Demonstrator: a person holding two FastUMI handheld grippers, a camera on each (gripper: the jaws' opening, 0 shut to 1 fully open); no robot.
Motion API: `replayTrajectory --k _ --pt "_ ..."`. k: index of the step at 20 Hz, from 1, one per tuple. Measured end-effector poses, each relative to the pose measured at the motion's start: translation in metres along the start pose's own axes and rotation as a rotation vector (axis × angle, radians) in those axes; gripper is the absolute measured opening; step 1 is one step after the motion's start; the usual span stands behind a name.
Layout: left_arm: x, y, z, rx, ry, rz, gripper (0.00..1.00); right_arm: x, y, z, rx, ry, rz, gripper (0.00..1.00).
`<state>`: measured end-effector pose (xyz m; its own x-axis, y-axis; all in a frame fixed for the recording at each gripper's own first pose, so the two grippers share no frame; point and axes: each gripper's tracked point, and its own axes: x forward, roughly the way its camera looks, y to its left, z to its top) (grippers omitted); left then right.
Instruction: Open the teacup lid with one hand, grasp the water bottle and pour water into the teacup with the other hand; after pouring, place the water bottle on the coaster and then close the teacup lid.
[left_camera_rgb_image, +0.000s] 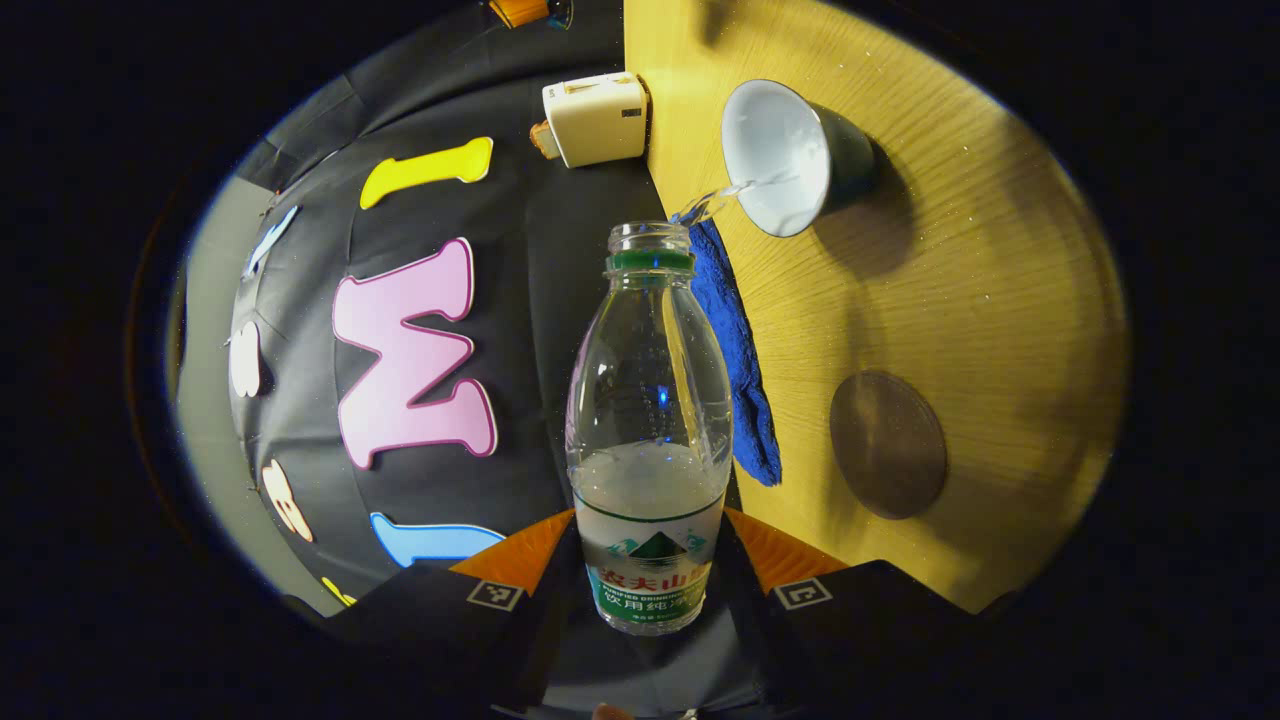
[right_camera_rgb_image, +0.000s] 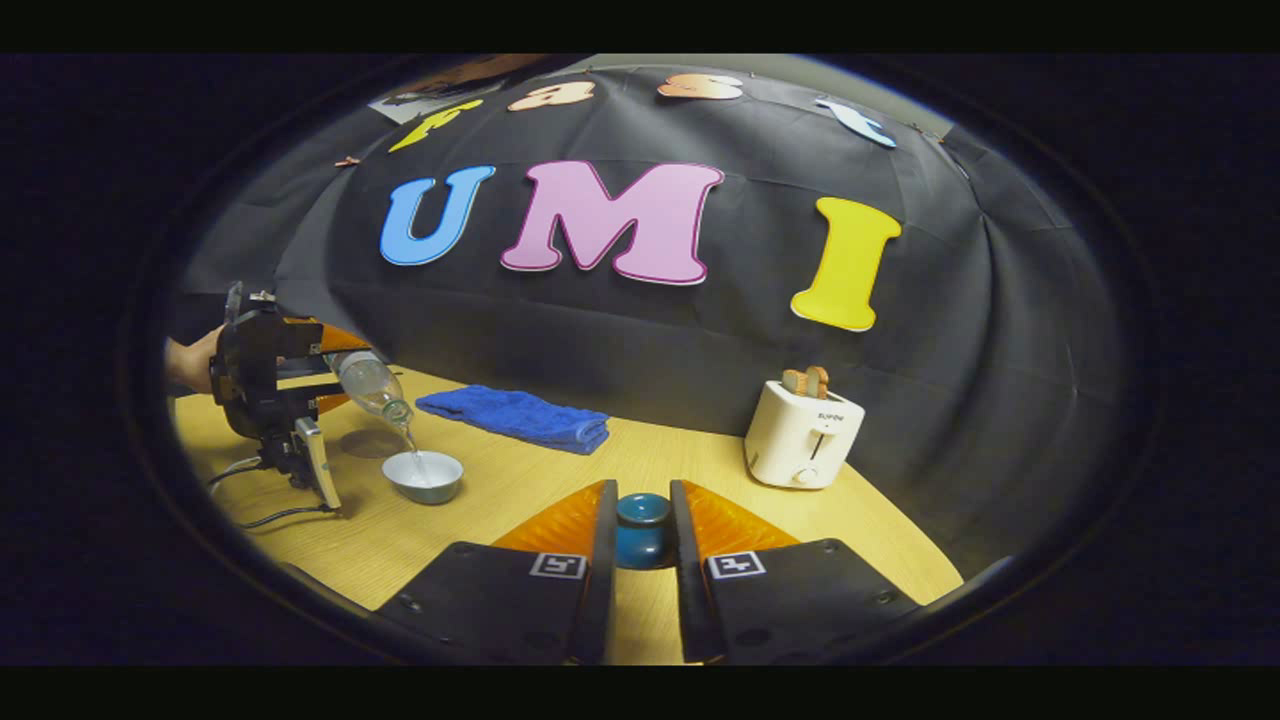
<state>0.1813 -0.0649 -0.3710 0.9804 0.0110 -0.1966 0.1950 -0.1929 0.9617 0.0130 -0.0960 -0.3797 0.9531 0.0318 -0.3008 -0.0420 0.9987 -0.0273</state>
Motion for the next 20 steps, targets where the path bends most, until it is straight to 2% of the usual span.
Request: replayTrajectory --k 1,2,4,5,7,8,9,14,15,20 --pt "0.001 0.002 0.001 0.007 -0.007 0.012 0.75 -0.001 -0.001 0.000 0.001 0.000 -0.001 0.29" --pt "0.000 0.004 0.001 0.014 -0.014 0.021 0.76 -0.002 0.000 0.000 0.002 0.000 -0.001 0.34" --pt "0.001 0.006 0.002 0.032 -0.026 0.034 0.76 -0.003 0.000 0.000 0.000 0.001 -0.001 0.34" --pt "0.001 0.007 0.002 0.043 -0.030 0.043 0.76 -0.004 0.000 0.000 -0.001 0.000 -0.001 0.29" --pt "0.002 0.011 0.001 0.063 -0.039 0.052 0.76 -0.005 0.000 0.000 -0.003 -0.001 -0.005 0.29" --pt "0.001 0.014 0.001 0.073 -0.046 0.060 0.76 -0.006 -0.001 0.000 -0.001 -0.002 -0.005 0.34" --pt "0.002 0.017 0.001 0.082 -0.052 0.067 0.76 -0.007 0.000 0.000 0.001 -0.002 -0.006 0.29" --pt "0.009 0.027 0.001 0.153 -0.074 0.107 0.75 -0.011 -0.004 0.001 -0.014 -0.006 -0.022 0.29" --pt "0.011 0.029 0.000 0.160 -0.080 0.114 0.75 -0.011 -0.004 0.001 -0.018 -0.007 -0.021 0.34" --pt "0.017 0.035 0.008 0.202 -0.121 0.154 0.75 -0.014 -0.008 0.002 -0.028 -0.009 -0.026 0.29"
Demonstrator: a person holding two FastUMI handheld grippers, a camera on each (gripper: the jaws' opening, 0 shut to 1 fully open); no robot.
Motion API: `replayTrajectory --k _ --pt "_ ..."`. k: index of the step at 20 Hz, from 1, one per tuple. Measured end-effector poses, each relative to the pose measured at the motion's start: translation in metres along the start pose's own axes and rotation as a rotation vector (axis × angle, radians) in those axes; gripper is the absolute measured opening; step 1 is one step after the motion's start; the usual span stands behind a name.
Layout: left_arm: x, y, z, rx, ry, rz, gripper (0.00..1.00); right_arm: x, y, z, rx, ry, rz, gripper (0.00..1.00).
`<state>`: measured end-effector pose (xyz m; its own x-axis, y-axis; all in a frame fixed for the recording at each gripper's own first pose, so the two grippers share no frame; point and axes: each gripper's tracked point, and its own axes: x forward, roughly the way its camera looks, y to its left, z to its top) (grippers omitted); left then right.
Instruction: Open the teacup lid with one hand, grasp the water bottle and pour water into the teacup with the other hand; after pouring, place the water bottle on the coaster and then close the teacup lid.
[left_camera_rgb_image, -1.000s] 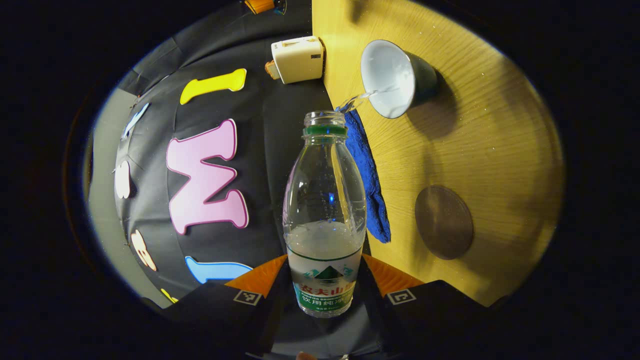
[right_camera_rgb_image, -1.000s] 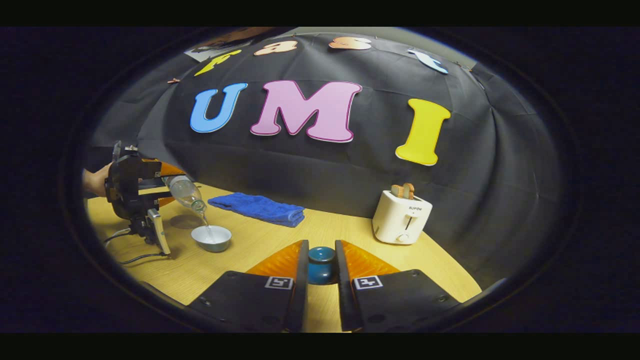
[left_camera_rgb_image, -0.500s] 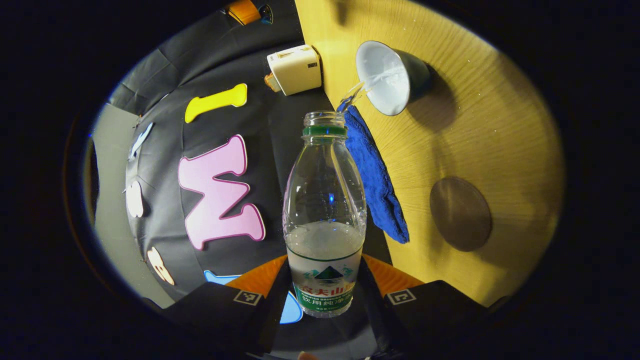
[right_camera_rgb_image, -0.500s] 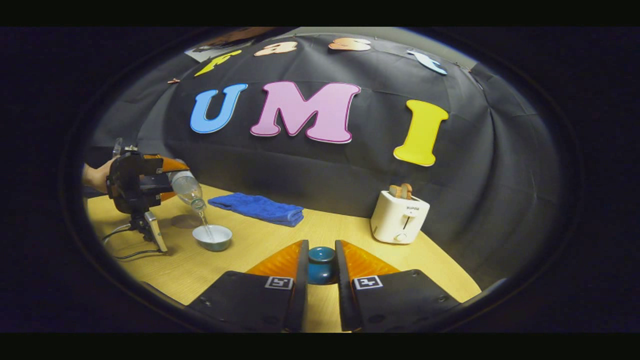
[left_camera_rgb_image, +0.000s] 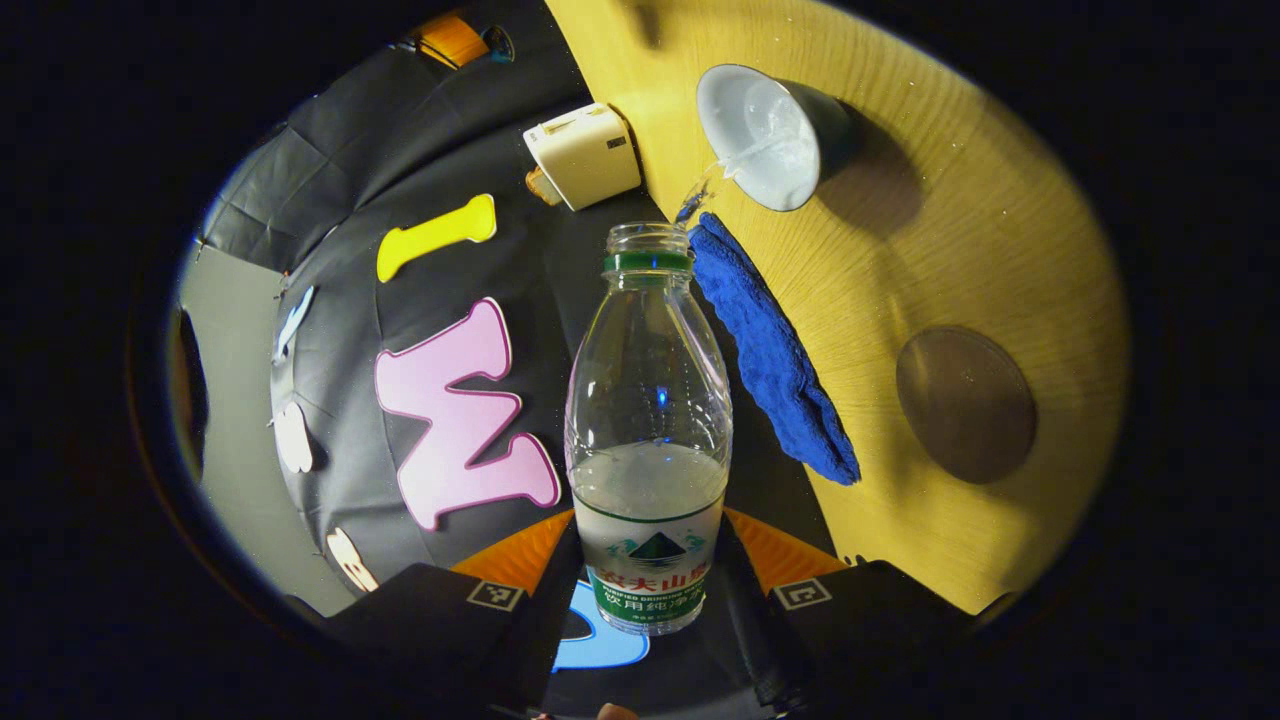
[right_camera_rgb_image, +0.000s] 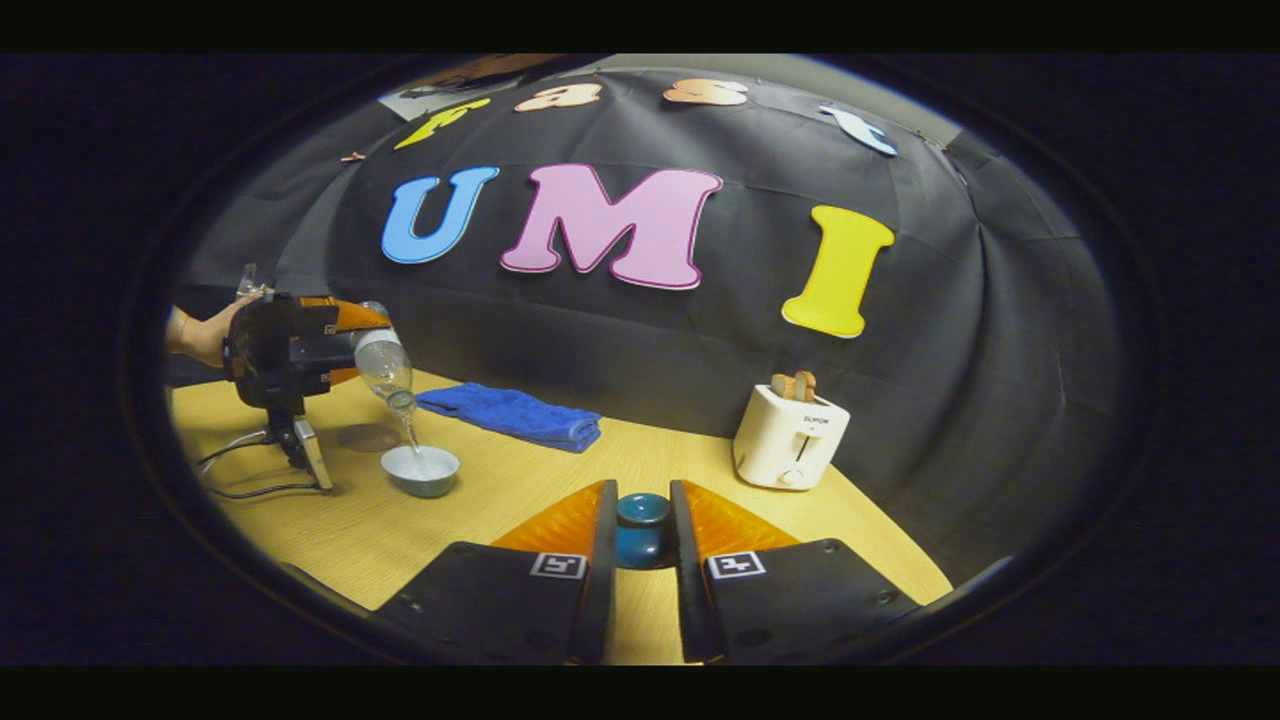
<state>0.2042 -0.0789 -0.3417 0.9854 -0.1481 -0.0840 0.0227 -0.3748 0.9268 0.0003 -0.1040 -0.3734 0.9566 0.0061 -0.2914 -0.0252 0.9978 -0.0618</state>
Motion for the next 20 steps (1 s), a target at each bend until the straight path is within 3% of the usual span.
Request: replayTrajectory --k 3,4,5,9,12,13,20 --pt "0.003 0.010 0.000 0.014 -0.028 0.045 0.75 -0.001 -0.003 -0.002 0.003 0.001 -0.007 0.29" --pt "0.004 0.014 0.001 0.024 -0.037 0.067 0.75 -0.001 -0.004 -0.003 0.003 0.002 -0.008 0.24" --pt "0.006 0.018 0.002 0.037 -0.043 0.086 0.75 -0.002 -0.005 -0.003 0.002 0.002 -0.009 0.29" --pt "0.010 0.028 0.003 0.091 -0.080 0.121 0.75 -0.002 -0.006 -0.003 0.001 0.001 -0.012 0.24" --pt "0.009 0.042 0.005 0.105 -0.099 0.169 0.75 -0.003 -0.006 -0.003 0.003 0.000 -0.013 0.34" --pt "0.009 0.046 0.006 0.109 -0.105 0.179 0.75 -0.003 -0.007 -0.002 0.004 -0.001 -0.014 0.29" --pt "0.010 0.063 0.011 0.139 -0.142 0.230 0.75 -0.004 -0.007 -0.001 0.004 -0.005 -0.017 0.29"
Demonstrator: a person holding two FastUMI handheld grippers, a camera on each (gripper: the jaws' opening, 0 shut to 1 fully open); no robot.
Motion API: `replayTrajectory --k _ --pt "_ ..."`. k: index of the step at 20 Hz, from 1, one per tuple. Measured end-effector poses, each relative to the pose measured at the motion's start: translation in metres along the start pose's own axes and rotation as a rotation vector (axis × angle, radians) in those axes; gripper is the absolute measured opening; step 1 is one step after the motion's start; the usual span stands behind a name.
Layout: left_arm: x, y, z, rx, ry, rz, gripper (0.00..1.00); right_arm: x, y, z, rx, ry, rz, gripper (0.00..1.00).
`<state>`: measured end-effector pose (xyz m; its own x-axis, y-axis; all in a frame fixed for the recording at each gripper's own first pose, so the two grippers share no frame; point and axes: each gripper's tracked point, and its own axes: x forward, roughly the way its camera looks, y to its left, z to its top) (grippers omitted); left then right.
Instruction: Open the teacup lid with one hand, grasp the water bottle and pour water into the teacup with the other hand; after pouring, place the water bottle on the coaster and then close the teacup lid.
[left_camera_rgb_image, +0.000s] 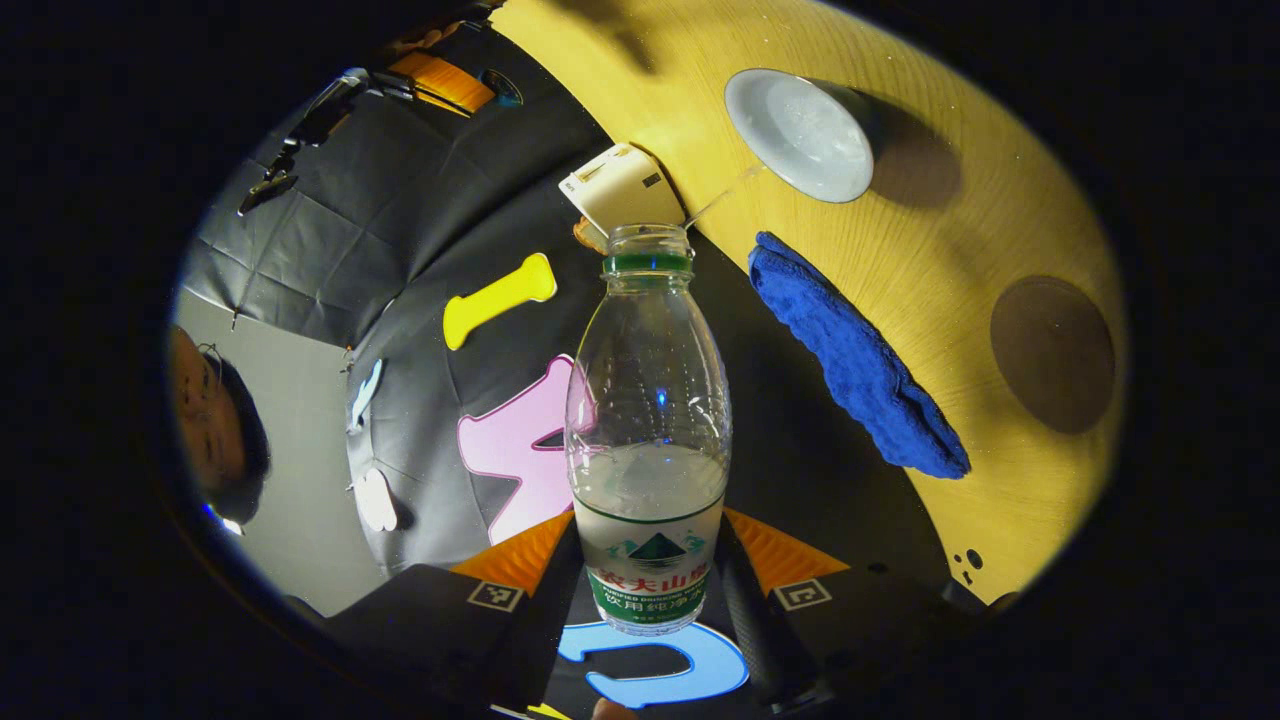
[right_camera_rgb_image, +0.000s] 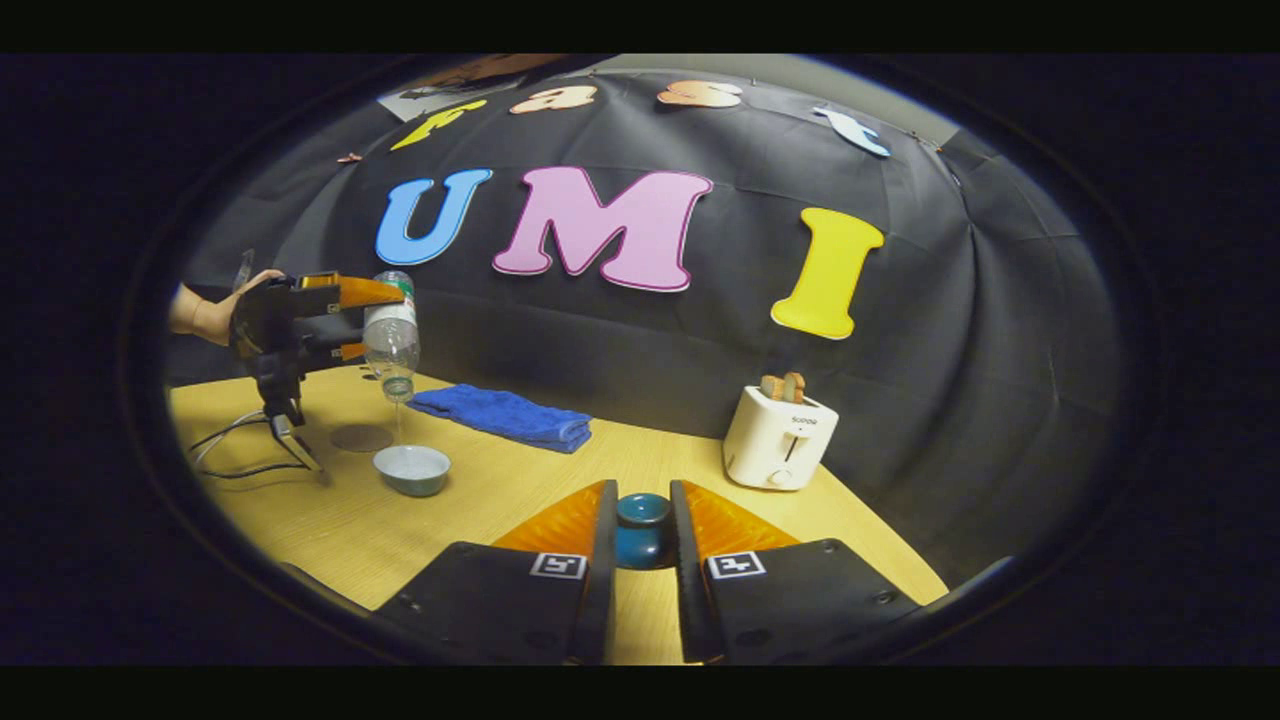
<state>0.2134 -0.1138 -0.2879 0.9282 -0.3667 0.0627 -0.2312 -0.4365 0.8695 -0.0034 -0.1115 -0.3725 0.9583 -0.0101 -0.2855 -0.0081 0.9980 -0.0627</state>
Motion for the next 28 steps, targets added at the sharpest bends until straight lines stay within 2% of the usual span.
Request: replayTrajectory --k 3,7,10,12,13,14,15,18,19,25,28 --pt "0.002 0.001 0.002 0.004 -0.009 0.002 0.75 0.000 0.001 0.001 0.005 -0.001 0.002 0.29" --pt "0.002 0.001 0.002 -0.001 -0.013 -0.002 0.75 0.001 0.001 0.001 0.011 -0.004 -0.002 0.24" --pt "0.002 -0.005 0.001 -0.014 -0.003 -0.020 0.75 0.001 0.002 0.002 0.006 -0.003 -0.002 0.34" --pt "0.000 -0.010 -0.005 -0.078 0.025 -0.044 0.75 0.001 0.002 0.002 0.009 -0.002 -0.002 0.34" --pt "-0.002 -0.012 -0.008 -0.136 0.041 -0.064 0.75 0.003 0.003 0.002 0.012 -0.001 -0.001 0.34" --pt "-0.002 -0.014 -0.010 -0.208 0.058 -0.083 0.75 0.003 0.003 0.002 0.014 0.000 -0.002 0.24" --pt "-0.004 -0.015 -0.012 -0.303 0.084 -0.102 0.75 0.005 0.005 0.001 0.016 0.000 -0.002 0.34" --pt "-0.018 -0.018 -0.017 -0.648 0.167 -0.147 0.75 0.007 0.011 0.003 0.017 -0.005 0.007 0.24" --pt "-0.016 -0.015 -0.021 -0.752 0.195 -0.152 0.75 0.007 0.014 0.004 0.017 -0.004 0.011 0.34" --pt "-0.030 -0.039 -0.032 -1.363 0.372 -0.193 0.75 0.012 0.025 0.007 0.011 -0.003 0.023 0.34" --pt "-0.026 -0.045 -0.021 -1.590 0.392 -0.197 0.75 0.014 0.029 0.008 0.007 -0.003 0.029 0.33"
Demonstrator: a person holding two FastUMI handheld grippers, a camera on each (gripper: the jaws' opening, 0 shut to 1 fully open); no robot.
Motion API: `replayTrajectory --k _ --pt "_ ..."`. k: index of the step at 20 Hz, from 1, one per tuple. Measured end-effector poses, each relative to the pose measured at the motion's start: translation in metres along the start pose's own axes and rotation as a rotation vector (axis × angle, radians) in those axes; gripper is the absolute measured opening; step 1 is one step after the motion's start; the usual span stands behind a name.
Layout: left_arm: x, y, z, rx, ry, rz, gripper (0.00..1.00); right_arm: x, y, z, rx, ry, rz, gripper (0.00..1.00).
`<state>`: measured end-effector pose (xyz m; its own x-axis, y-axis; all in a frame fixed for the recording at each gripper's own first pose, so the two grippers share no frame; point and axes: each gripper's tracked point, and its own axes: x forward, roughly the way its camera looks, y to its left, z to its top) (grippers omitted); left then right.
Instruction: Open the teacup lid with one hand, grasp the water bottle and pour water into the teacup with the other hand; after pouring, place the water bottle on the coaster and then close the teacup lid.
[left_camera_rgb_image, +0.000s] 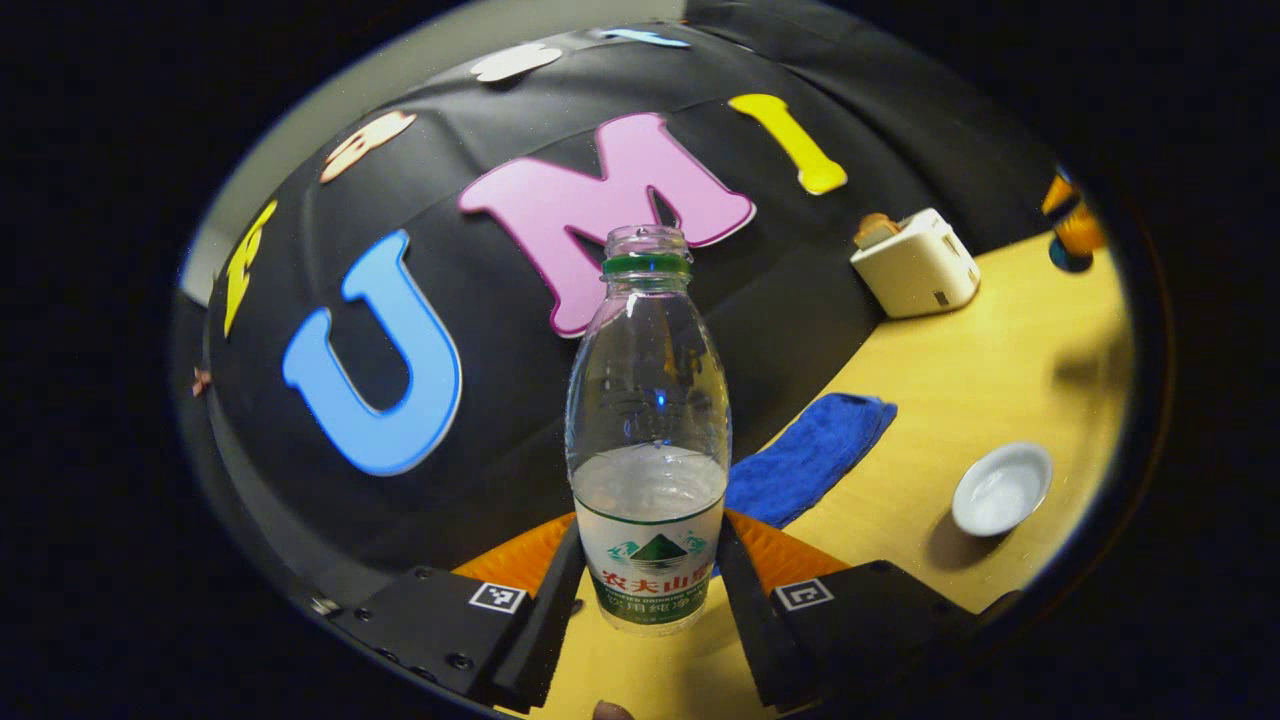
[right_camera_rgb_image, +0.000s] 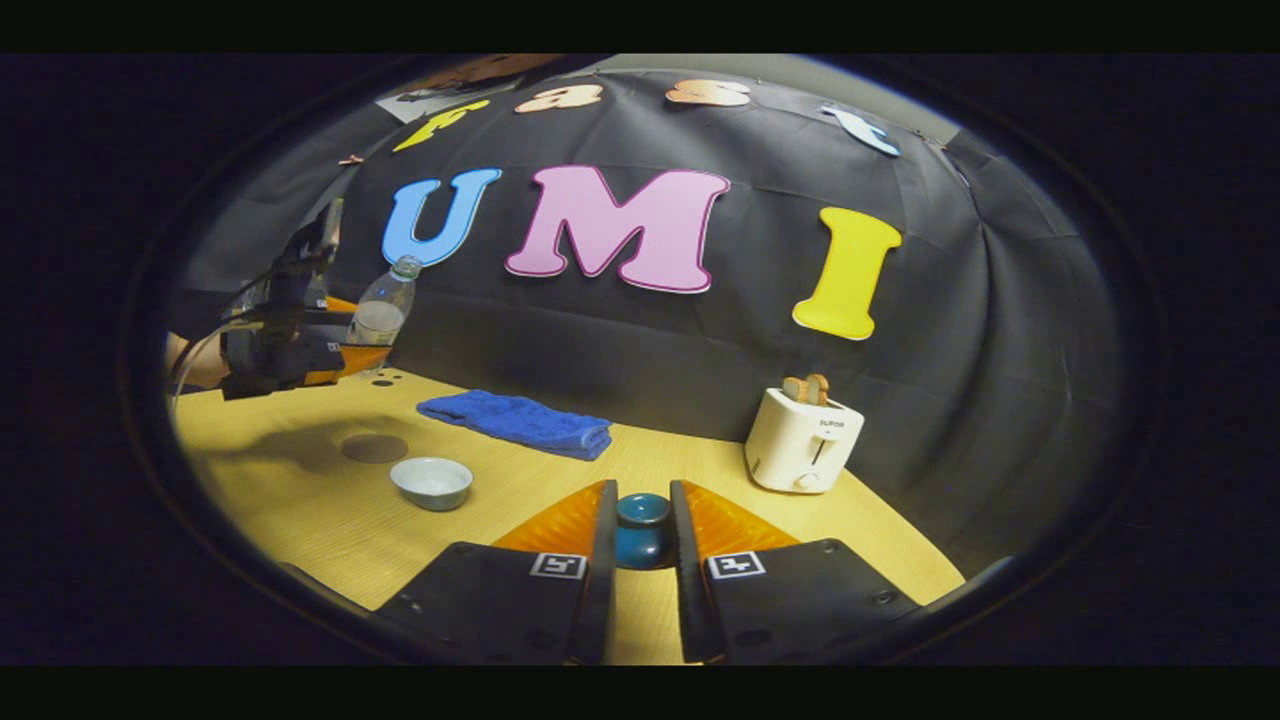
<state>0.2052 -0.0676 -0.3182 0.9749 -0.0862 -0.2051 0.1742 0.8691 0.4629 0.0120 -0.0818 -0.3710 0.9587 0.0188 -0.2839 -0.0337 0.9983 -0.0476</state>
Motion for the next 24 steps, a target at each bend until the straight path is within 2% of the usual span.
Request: replayTrajectory --k 2,5,6,8,10,13,20,22,23,24 --pt "0.000 -0.013 0.000 -0.147 0.003 -0.050 0.75 0.002 0.003 0.001 -0.005 0.000 0.005 0.29" --pt "0.000 -0.029 -0.004 -0.351 0.018 -0.074 0.75 0.005 0.006 0.002 -0.006 0.001 0.006 0.24" --pt "0.002 -0.033 -0.005 -0.390 0.025 -0.072 0.75 0.007 0.007 0.003 -0.004 0.000 0.006 0.34" --pt "0.003 -0.041 -0.008 -0.461 0.031 -0.085 0.75 0.008 0.010 0.004 -0.003 -0.003 0.009 0.24" --pt "0.003 -0.045 -0.013 -0.526 0.034 -0.090 0.75 0.011 0.013 0.003 -0.007 -0.001 0.012 0.34" --pt "0.005 -0.050 -0.030 -0.559 0.057 -0.086 0.76 0.012 0.019 0.003 0.000 0.001 0.019 0.24" --pt "0.000 -0.060 -0.056 -0.589 0.129 -0.074 0.77 0.019 0.037 0.004 0.024 0.003 0.048 0.24" --pt "0.000 -0.060 -0.059 -0.596 0.141 -0.070 0.78 0.020 0.041 0.006 0.023 -0.003 0.056 0.29" --pt "-0.001 -0.062 -0.061 -0.601 0.144 -0.071 0.79 0.022 0.044 0.008 0.024 -0.004 0.062 0.29" --pt "-0.001 -0.061 -0.061 -0.607 0.148 -0.072 0.79 0.023 0.046 0.008 0.027 -0.006 0.065 0.24"
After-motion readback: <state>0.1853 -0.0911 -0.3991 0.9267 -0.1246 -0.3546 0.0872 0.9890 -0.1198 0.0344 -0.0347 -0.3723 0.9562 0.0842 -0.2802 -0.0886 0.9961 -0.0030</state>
